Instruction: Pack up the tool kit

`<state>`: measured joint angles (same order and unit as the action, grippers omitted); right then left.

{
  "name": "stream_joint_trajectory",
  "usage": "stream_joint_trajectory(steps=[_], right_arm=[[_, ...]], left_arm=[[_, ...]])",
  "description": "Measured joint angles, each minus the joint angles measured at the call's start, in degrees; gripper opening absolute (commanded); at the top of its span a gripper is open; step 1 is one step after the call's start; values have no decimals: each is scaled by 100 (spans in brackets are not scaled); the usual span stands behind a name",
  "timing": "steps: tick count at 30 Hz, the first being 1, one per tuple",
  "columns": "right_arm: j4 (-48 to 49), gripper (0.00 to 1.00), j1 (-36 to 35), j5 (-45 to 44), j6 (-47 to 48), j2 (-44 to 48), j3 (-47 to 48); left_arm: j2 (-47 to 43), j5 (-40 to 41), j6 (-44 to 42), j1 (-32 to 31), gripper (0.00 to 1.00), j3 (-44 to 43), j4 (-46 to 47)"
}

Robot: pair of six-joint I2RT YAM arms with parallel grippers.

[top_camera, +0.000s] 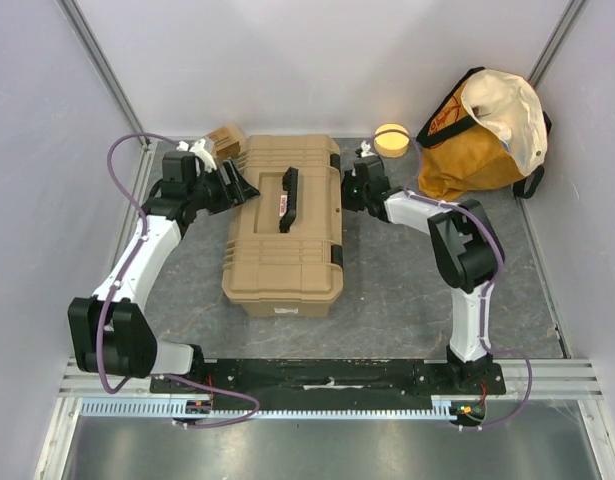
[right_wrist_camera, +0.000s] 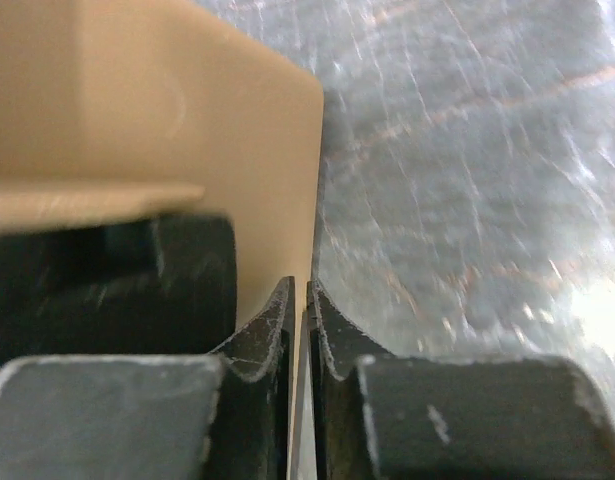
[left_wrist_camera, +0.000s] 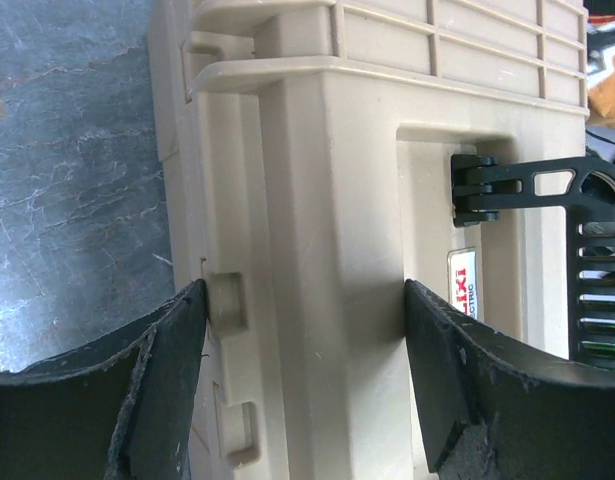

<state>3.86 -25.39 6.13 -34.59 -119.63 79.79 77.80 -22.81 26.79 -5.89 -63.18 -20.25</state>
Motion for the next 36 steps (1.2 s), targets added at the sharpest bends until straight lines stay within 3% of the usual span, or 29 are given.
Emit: stream_joint_trajectory(steps=[6,9,12,21,28,36], right_arm=[[-717,39,374,-756,-26,1386,-662],[-960,54,686,-1128,85,2087,-859],[-1309,73,916,-1521,273,3023,-1141],[-2503,98,909,-2194,879,5816,-1805],[-3329,98,911,-3034,1161,7860,-1794],[-3362,98,911,-4203,1495,9663,-1849]], left_arm=[[70,584,55,-205,90,-358,-461],[-101,909,107,-232,92,-431,-855],[-597,1360,101,-221,92,-470,-1276],[-2708,2041,-337,-195,92,-960,-2352],[-3832,2535,-717,-195,93,-1145,-2861],[-4669,3237,-866,-195,94,-1086,-3073]])
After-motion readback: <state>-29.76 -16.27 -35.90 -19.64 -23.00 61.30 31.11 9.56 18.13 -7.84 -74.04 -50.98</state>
